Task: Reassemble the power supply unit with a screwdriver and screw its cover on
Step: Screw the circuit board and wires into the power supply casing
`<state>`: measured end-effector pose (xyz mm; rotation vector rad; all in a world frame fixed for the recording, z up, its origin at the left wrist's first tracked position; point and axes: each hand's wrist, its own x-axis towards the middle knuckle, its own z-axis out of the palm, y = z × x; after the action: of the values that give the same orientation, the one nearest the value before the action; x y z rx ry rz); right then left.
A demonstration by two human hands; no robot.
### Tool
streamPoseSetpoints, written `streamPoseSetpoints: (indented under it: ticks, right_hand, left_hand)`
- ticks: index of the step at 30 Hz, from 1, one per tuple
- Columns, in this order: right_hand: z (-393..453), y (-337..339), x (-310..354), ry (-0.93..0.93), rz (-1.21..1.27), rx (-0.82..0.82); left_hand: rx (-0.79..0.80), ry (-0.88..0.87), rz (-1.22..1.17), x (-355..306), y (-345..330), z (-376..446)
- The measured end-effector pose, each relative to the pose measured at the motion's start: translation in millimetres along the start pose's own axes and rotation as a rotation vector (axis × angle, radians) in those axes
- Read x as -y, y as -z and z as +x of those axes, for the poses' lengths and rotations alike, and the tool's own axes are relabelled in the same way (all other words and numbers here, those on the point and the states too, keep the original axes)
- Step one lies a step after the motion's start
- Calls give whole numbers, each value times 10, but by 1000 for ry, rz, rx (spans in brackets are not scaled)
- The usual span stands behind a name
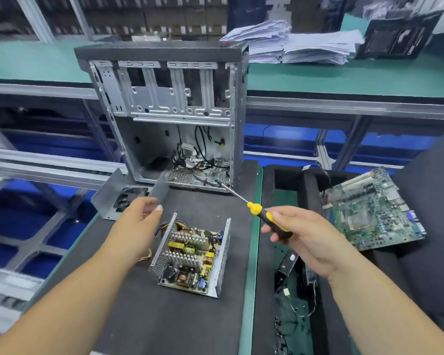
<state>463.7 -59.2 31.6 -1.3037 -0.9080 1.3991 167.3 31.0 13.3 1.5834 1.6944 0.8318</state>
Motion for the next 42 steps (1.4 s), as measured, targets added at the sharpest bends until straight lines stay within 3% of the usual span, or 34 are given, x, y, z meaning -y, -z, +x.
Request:
streamPoseSetpoints:
  ticks: [2, 5, 9, 11, 20, 25, 29, 35, 42]
  right_hand:
    - [57, 15, -47, -9, -3, -13]
    - [139, 13, -100, 3, -20, -48]
    - [211, 42, -129, 74, -52, -142]
    - [218, 65, -128, 119, -60, -199]
    - [116, -46, -95, 201, -27, -421]
    - [33, -265, -62, 227, -61, -512]
    - [-48, -401, -62, 238, -76, -582]
    - [-119, -556, -114, 220, -85, -648]
    - [-175, -634, -96, 193, -89, -698]
  left_hand:
    - [9, -5, 57, 99, -1, 23]
    - [88, -158, 190, 104, -95, 68]
    - [378, -475, 498, 58, -336, 268]
    - [506, -538, 607, 35, -460, 424]
    - [897, -694, 644, 33, -995, 816]
    - [857, -725, 612, 81, -1105, 947]
    - [960, -634, 726, 33, -1151, 1105]
    - [967, -655, 778, -10, -1299, 1094]
    - [1054, -630, 572, -15, -1234, 1162]
